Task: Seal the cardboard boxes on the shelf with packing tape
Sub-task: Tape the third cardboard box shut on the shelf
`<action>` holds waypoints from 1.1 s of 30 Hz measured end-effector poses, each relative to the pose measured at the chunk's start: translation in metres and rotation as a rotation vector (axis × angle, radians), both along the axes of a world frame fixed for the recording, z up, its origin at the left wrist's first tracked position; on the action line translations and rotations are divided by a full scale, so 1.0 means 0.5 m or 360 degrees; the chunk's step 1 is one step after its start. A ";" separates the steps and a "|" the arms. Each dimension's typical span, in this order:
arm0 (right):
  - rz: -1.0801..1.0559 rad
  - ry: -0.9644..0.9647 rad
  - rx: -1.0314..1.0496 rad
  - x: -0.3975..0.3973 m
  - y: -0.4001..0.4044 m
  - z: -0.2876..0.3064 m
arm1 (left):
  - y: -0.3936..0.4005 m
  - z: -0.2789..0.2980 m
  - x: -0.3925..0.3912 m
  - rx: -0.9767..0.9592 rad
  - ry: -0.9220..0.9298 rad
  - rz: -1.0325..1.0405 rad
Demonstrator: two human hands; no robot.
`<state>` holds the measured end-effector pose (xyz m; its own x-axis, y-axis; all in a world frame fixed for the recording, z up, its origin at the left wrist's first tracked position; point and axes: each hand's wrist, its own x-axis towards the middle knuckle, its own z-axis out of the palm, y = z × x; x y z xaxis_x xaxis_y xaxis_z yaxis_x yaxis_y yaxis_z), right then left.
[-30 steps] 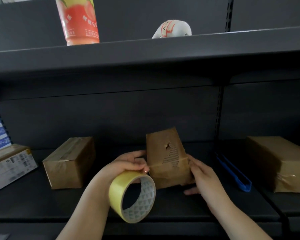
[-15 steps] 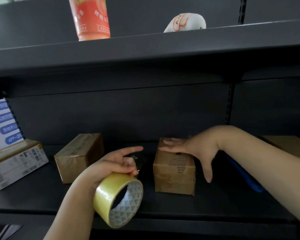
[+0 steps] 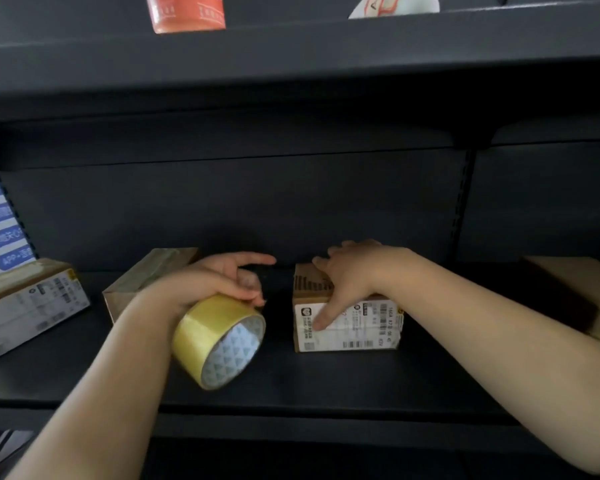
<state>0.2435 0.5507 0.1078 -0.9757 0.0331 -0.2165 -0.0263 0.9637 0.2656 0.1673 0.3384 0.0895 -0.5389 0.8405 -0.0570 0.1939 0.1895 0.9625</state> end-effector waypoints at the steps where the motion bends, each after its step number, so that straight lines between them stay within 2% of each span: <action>1: -0.0038 -0.0019 -0.0004 0.001 0.002 0.003 | 0.009 0.008 -0.003 -0.0048 0.0013 -0.0018; 4: -0.0136 -0.0114 -0.0062 0.014 0.016 0.012 | 0.032 0.028 -0.005 -0.0159 0.0047 -0.0084; 5: -0.0136 -0.0100 -0.0176 0.021 0.017 0.018 | 0.039 0.033 -0.006 -0.0182 0.0055 -0.0115; 9: 0.0103 0.0402 -0.1204 0.038 -0.017 0.037 | 0.062 0.059 0.006 -0.0202 0.0144 -0.0264; 11: 0.0170 0.0497 -0.1430 0.033 -0.040 0.039 | 0.064 0.067 0.014 -0.0129 0.0098 -0.0283; 14: 0.0263 0.0422 -0.1546 0.027 -0.065 0.040 | 0.057 0.057 0.014 0.0004 -0.0014 -0.0302; 19: 0.0285 0.0483 -0.1616 0.010 -0.095 0.051 | 0.014 0.024 -0.006 0.0233 -0.0200 -0.0157; 22: 0.0284 0.0508 -0.1637 -0.001 -0.114 0.061 | -0.009 -0.005 -0.006 0.0282 -0.0032 0.0040; 25: 0.0286 0.0558 -0.1651 -0.007 -0.128 0.079 | -0.022 -0.043 -0.010 0.0550 0.0060 0.0262; 28: 0.0226 0.0578 -0.1832 -0.014 -0.130 0.097 | -0.040 -0.079 -0.013 0.0683 0.0060 0.0142; 33: 0.0166 0.0583 -0.2017 -0.007 -0.090 0.111 | -0.052 -0.082 -0.002 0.0923 -0.0010 -0.0311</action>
